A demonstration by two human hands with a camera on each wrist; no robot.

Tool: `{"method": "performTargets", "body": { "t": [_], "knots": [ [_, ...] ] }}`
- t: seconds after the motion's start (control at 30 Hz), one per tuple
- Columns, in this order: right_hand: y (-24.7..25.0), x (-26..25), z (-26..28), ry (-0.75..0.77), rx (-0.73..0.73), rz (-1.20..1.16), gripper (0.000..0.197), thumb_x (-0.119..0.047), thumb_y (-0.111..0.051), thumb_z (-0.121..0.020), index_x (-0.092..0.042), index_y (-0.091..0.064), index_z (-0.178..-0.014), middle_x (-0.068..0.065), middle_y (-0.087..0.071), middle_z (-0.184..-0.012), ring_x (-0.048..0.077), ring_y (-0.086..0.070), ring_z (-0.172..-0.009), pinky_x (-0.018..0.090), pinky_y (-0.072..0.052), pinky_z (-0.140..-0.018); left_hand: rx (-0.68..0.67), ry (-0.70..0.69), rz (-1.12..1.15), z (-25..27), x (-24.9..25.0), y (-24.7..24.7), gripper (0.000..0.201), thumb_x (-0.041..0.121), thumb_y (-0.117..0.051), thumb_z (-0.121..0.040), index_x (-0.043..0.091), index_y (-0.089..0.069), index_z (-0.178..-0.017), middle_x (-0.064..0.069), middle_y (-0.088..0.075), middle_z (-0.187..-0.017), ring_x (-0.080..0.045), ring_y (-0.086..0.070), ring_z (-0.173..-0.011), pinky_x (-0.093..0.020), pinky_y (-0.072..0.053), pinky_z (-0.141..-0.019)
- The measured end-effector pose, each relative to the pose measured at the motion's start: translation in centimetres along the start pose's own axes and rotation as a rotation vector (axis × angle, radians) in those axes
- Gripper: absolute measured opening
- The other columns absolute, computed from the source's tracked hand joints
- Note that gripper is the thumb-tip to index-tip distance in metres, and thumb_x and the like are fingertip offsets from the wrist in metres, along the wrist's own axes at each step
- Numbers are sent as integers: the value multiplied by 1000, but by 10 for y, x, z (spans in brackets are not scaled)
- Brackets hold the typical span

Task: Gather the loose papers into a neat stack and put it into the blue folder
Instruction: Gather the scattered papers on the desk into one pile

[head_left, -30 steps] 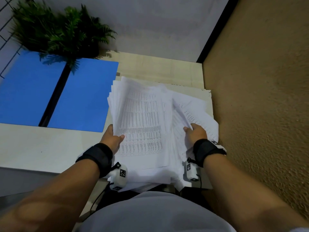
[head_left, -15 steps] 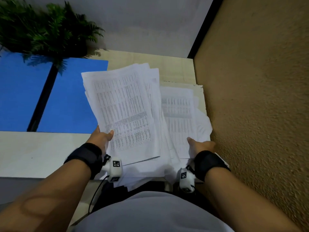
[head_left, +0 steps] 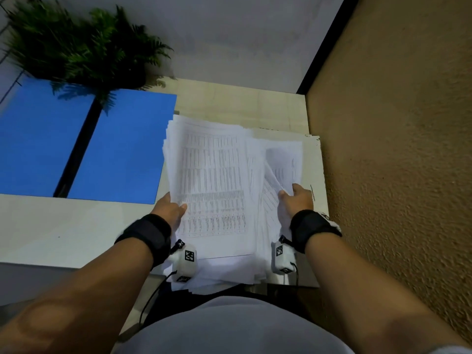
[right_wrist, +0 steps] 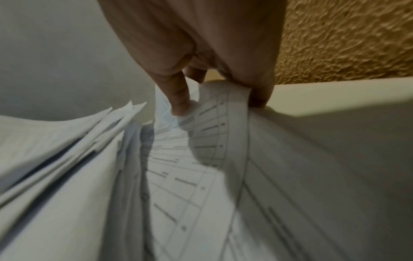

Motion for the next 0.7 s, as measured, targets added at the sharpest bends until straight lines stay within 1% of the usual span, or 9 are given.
{"method": "performTargets", "body": {
  "t": [0.07,0.13,0.17,0.27,0.37,0.43,0.5,0.63,0.7],
  "knots": [
    [-7,-5,4,-27,-80,10,33,-19,-62,-89,-4,-58,-118,8,-58,-117,25,-57,-105,30,-44,-94,20,-7,-20,3,2,-5,43,6,-53,-97,9,-48,-140,-8,-60,-127,-34,-56,-121,-39,-42,-106],
    [-7,-3,4,-59,-112,91,12,-11,-57,-93,-3,-54,-102,7,-53,-104,22,-51,-98,25,-41,-80,15,-9,28,4,6,-10,47,9,-53,-95,11,-46,-141,-9,-59,-135,-34,-56,-123,-46,-42,-110],
    [-6,0,3,-64,-121,109,14,-10,-57,-94,1,-55,-102,9,-54,-105,25,-53,-100,24,-39,-77,17,-14,59,3,7,-13,48,8,-54,-94,12,-46,-141,-12,-59,-136,-35,-57,-122,-49,-43,-109],
    [-3,5,8,-74,-155,135,18,-11,-57,-95,2,-55,-106,12,-55,-108,30,-57,-105,24,-38,-80,35,-47,127,6,17,-24,46,4,-51,-92,15,-49,-137,-14,-62,-128,-36,-59,-116,-52,-46,-106],
    [-1,10,9,-42,-151,76,30,-28,-54,-98,-4,-58,-114,3,-54,-107,21,-54,-105,24,-38,-88,26,-65,167,11,23,-33,46,-1,-45,-93,17,-50,-136,-17,-61,-123,-37,-59,-112,-46,-49,-102],
    [2,10,7,-12,-109,87,33,-33,-47,-101,-4,-63,-97,3,-56,-93,23,-55,-101,24,-37,-86,41,-81,197,14,25,-32,43,-4,-43,-94,13,-52,-132,-17,-60,-119,-36,-59,-110,-40,-49,-97],
    [6,14,3,2,-46,133,37,-26,-46,-102,-8,-50,-69,4,-50,-76,22,-50,-89,23,-34,-79,28,-118,233,18,26,-27,37,-4,-43,-94,16,-54,-123,-14,-61,-118,-34,-59,-111,-37,-48,-96],
    [16,15,2,53,76,210,41,-5,-45,-98,-12,-30,-60,6,-47,-71,20,-45,-79,23,-31,-70,-87,-195,256,34,36,-13,45,0,-46,-94,28,-54,-128,-5,-62,-125,-23,-59,-115,-36,-45,-99],
    [19,11,0,72,55,228,41,3,-39,-95,-17,-27,-61,-1,-46,-71,17,-42,-79,23,-27,-65,-171,-247,222,35,45,-3,49,-5,-47,-95,23,-50,-135,-4,-59,-130,-20,-56,-120,-33,-41,-104]
  ]
}}
Point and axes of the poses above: each hand's wrist, its own z-axis away from the middle knuckle, its own y-axis out of the back of the hand, x = y × z, the point moved 3 cm from there along -z, towards the middle knuckle
